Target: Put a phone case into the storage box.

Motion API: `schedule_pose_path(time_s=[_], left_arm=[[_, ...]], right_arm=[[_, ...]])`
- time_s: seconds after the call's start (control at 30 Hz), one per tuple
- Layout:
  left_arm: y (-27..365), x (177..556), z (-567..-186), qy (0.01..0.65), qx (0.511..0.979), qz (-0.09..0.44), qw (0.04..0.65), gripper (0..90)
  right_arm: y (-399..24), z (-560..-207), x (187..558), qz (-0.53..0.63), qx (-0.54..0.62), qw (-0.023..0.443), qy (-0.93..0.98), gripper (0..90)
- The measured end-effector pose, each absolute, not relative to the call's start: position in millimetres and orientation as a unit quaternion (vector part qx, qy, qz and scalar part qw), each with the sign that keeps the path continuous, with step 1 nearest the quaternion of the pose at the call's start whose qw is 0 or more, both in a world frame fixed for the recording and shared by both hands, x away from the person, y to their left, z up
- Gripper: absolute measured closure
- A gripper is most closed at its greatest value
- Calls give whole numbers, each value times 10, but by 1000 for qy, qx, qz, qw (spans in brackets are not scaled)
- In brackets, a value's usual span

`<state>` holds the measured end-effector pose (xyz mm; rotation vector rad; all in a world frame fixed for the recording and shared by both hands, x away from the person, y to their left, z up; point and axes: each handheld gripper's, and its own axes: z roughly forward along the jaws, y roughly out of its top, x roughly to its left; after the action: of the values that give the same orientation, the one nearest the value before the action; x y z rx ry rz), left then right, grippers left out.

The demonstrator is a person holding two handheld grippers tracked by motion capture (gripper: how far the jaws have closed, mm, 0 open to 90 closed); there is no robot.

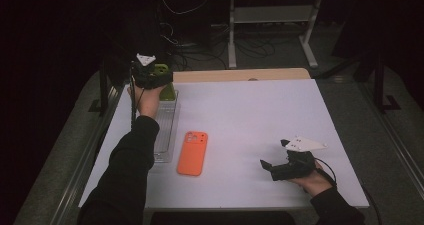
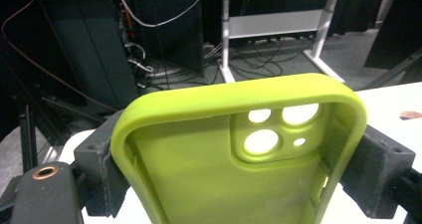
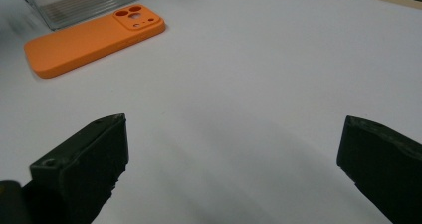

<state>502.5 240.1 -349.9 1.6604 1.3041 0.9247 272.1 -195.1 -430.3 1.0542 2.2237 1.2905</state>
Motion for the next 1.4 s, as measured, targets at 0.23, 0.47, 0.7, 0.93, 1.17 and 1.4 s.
schedule_pose_path(time_s=[0.23,0.47,0.7,0.93,1.17,1.4], left_arm=[[2391,5070,-3645,517,659,372,400,133],[2369,5103,-3749,521,661,365,397,131],[2338,5121,-3826,520,669,366,384,126],[2350,5124,-3839,520,668,363,391,113],[2423,5116,-3802,527,663,341,409,8],[2530,5014,-3651,515,674,325,417,0]], right_arm=[[-1951,-4303,2720,458,372,181,787,0],[-1949,-4304,2721,459,373,180,786,0],[-1954,-4302,2719,459,372,179,787,0],[-1950,-4304,2718,461,376,178,784,0],[-1951,-4301,2718,461,375,178,784,0],[-1955,-4300,2725,461,376,179,784,0]])
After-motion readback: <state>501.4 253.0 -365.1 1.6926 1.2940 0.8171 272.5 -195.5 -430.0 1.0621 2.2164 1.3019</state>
